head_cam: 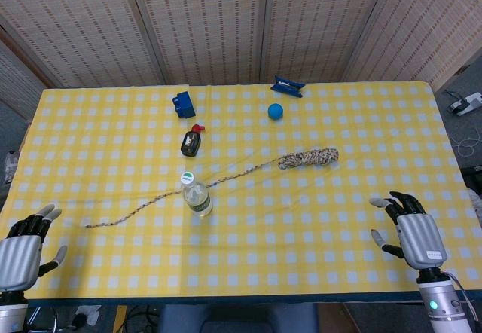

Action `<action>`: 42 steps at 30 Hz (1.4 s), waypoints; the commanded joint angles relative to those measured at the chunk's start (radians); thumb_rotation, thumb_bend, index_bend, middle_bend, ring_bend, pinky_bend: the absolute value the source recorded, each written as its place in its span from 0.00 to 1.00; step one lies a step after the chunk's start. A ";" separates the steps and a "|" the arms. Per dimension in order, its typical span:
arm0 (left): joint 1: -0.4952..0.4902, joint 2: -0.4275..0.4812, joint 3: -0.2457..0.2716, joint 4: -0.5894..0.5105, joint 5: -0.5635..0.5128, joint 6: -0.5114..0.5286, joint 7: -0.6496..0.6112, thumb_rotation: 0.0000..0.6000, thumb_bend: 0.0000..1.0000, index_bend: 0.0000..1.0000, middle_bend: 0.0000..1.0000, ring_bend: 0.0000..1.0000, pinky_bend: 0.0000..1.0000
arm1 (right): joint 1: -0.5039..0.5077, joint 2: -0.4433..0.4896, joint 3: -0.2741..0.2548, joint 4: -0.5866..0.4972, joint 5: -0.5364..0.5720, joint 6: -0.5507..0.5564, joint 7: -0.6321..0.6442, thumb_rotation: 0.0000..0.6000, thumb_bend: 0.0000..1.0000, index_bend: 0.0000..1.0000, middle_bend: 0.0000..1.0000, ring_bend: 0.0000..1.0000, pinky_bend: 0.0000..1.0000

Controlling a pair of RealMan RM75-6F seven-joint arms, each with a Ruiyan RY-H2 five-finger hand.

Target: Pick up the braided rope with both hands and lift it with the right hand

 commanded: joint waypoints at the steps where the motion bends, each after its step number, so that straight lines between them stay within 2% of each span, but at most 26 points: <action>1: -0.001 -0.003 0.000 0.001 -0.003 -0.003 0.003 1.00 0.29 0.25 0.17 0.20 0.22 | 0.004 -0.002 0.001 0.003 0.000 -0.005 0.000 1.00 0.27 0.29 0.35 0.16 0.16; 6: 0.000 -0.006 0.000 0.003 -0.005 -0.002 0.005 1.00 0.30 0.25 0.17 0.20 0.22 | 0.022 -0.002 0.008 0.006 0.006 -0.029 -0.009 1.00 0.27 0.30 0.35 0.16 0.17; 10: 0.003 -0.005 -0.001 0.004 -0.005 0.003 0.003 1.00 0.30 0.25 0.17 0.20 0.22 | 0.065 0.011 0.036 -0.003 0.018 -0.073 -0.025 1.00 0.27 0.30 0.35 0.17 0.20; 15: 0.009 -0.007 0.002 0.007 -0.001 0.012 -0.004 1.00 0.29 0.25 0.17 0.20 0.22 | 0.169 0.027 0.099 0.000 0.091 -0.209 -0.014 1.00 0.27 0.30 0.35 0.17 0.20; 19: 0.019 -0.011 0.007 0.014 -0.003 0.020 -0.014 1.00 0.29 0.25 0.17 0.20 0.22 | 0.252 0.002 0.141 0.043 0.150 -0.308 -0.016 1.00 0.27 0.30 0.35 0.17 0.20; 28: 0.032 -0.012 0.009 0.031 -0.011 0.029 -0.034 1.00 0.29 0.25 0.17 0.20 0.22 | 0.438 -0.099 0.206 0.217 0.327 -0.528 -0.057 1.00 0.24 0.30 0.35 0.17 0.20; 35: 0.033 -0.017 0.007 0.043 -0.021 0.021 -0.041 1.00 0.29 0.25 0.17 0.20 0.22 | 0.553 -0.214 0.216 0.402 0.410 -0.617 -0.110 1.00 0.17 0.30 0.32 0.17 0.20; 42: 0.032 -0.021 0.004 0.054 -0.030 0.012 -0.049 1.00 0.29 0.25 0.17 0.20 0.22 | 0.633 -0.315 0.203 0.555 0.495 -0.672 -0.190 1.00 0.15 0.26 0.26 0.15 0.20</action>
